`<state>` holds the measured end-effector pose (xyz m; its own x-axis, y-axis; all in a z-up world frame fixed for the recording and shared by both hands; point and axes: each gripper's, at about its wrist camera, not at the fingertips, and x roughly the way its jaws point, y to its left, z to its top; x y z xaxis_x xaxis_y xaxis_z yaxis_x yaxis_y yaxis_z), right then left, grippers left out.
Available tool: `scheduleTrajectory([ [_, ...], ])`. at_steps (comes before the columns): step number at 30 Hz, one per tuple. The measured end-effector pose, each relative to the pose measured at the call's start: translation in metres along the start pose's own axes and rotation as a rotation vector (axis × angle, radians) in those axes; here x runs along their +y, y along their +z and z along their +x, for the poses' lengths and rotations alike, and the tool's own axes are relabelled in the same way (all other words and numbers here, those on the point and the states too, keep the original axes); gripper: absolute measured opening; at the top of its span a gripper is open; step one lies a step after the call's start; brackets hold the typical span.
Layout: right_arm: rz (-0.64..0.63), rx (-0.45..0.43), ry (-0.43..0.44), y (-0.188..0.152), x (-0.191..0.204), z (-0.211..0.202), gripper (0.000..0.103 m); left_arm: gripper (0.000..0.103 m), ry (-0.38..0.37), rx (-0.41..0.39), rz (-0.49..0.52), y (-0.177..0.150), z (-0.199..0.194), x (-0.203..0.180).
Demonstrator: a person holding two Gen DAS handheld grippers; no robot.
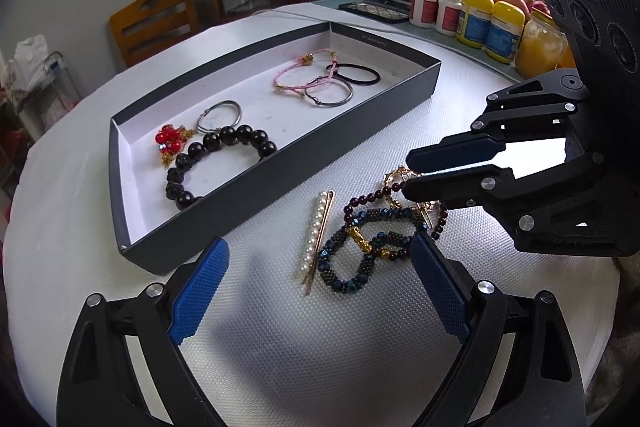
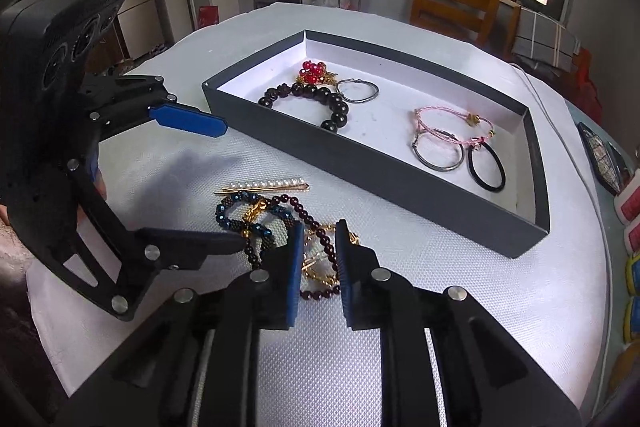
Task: Organize jewelry
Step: 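Grasp the dark red bead bracelet with the right gripper and lift it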
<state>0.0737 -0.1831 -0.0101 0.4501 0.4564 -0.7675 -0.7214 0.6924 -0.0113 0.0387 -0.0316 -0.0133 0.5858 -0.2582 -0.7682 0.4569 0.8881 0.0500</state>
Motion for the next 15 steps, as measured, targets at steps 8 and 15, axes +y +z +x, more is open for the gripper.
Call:
scheduleTrajectory([
  [8,-0.016,0.043,-0.005,0.0017,-0.0007,0.0124,0.016,0.095,-0.003,-0.013,-0.004,-0.0001,-0.0049,0.0024],
  [15,-0.025,0.031,0.002,-0.0016,0.0006,0.0108,0.006,0.094,0.0,-0.003,-0.007,-0.0001,-0.0033,0.0033],
])
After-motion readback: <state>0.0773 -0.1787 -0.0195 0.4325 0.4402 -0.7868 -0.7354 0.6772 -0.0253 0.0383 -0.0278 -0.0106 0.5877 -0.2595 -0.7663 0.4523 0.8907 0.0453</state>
